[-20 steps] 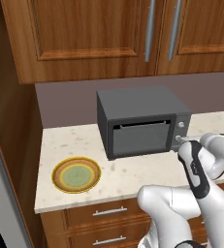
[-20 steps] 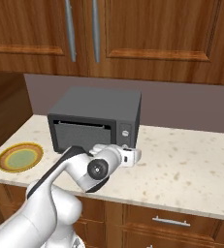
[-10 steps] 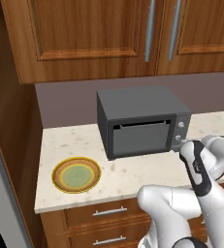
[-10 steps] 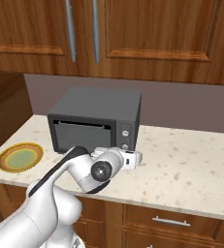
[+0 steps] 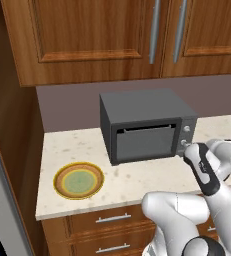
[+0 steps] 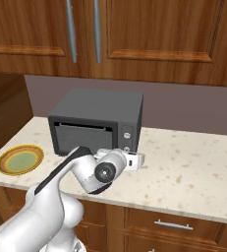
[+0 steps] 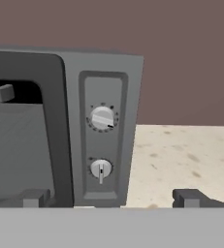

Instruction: Pull the toaster oven rack outwards. Pick up the baguette from the plate and place it on the toaster oven rack. Close the toaster oven door fully and set the temperature to the lowest setting.

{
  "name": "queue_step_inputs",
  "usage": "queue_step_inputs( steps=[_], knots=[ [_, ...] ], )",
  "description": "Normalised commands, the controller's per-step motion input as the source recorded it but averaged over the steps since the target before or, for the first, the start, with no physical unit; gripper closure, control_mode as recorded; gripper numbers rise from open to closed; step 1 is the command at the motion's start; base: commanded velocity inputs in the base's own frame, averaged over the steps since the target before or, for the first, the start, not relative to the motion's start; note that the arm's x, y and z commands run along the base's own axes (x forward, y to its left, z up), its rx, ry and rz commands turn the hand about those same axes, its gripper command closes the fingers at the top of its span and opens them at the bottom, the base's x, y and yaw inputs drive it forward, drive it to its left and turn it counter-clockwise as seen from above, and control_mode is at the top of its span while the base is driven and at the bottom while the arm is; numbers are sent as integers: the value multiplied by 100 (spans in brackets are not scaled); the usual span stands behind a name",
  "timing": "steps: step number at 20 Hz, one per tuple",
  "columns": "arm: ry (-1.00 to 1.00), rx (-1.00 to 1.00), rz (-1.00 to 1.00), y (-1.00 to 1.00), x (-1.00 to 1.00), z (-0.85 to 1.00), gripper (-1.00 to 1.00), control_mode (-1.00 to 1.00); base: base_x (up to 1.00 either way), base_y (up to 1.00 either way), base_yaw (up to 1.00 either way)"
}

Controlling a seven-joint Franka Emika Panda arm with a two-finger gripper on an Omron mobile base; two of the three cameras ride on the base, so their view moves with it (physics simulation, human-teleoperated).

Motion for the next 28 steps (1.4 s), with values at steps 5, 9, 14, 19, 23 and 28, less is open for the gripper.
queue_step_inputs(
  steps=[5, 9, 14, 19, 23, 28],
  knots=[
    [0, 0, 0, 0, 0, 0, -100, -100, 0, 0, 0],
    [0, 0, 0, 0, 9, 0, -100, -100, 0, 0, 0],
    [0, 0, 0, 0, 10, 0, -100, -100, 0, 0, 0],
    [0, 0, 0, 0, 18, 0, -100, -100, 0, 0, 0],
    [0, 0, 0, 0, 35, 0, -100, -100, 0, 0, 0],
    [0, 0, 0, 0, 32, 0, -100, -100, 0, 0, 0]
  ],
)
